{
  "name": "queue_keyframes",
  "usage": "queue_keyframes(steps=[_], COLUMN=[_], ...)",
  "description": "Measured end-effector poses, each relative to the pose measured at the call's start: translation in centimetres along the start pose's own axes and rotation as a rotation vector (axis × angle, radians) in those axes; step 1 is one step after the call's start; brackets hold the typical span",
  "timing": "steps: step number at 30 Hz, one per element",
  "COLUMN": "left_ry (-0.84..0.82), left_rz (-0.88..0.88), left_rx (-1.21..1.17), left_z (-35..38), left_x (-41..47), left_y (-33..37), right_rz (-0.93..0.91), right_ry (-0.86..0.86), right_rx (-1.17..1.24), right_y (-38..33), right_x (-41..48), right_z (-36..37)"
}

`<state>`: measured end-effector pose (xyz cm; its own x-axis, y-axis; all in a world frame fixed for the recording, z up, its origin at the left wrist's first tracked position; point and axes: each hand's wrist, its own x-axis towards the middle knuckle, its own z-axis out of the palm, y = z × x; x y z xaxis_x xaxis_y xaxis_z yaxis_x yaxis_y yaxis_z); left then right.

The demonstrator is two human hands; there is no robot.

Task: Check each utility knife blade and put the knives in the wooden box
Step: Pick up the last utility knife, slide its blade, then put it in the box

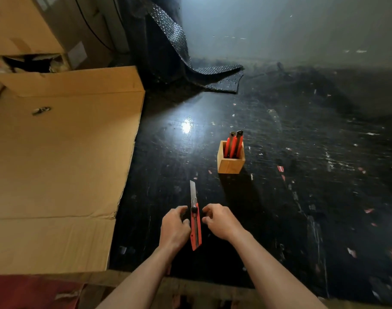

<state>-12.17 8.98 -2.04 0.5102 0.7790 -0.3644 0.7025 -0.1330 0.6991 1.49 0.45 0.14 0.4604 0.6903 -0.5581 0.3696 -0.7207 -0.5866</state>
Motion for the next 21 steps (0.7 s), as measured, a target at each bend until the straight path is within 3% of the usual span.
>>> queue_keyframes(steps=[5, 13, 21], left_ry=[-0.108, -0.130, -0.244], left_rz=[-0.076, -0.123, 0.057], left_rx=[-0.080, -0.270, -0.392], left_z=[0.5, 0.9, -0.8], left_x=[-1.1, -2.4, -2.2], left_y=[-1.3, -1.6, 3.0], right_rz=[0.023, 0.038, -0.057], right_ry=[0.029, 0.150, 0.309], right_rx=[0.174, 0.345, 0.510], right_y=[0.5, 1.1, 0.9], right_x=[-1.9, -4.7, -6.9], right_z=[4.1, 5.7, 1.6])
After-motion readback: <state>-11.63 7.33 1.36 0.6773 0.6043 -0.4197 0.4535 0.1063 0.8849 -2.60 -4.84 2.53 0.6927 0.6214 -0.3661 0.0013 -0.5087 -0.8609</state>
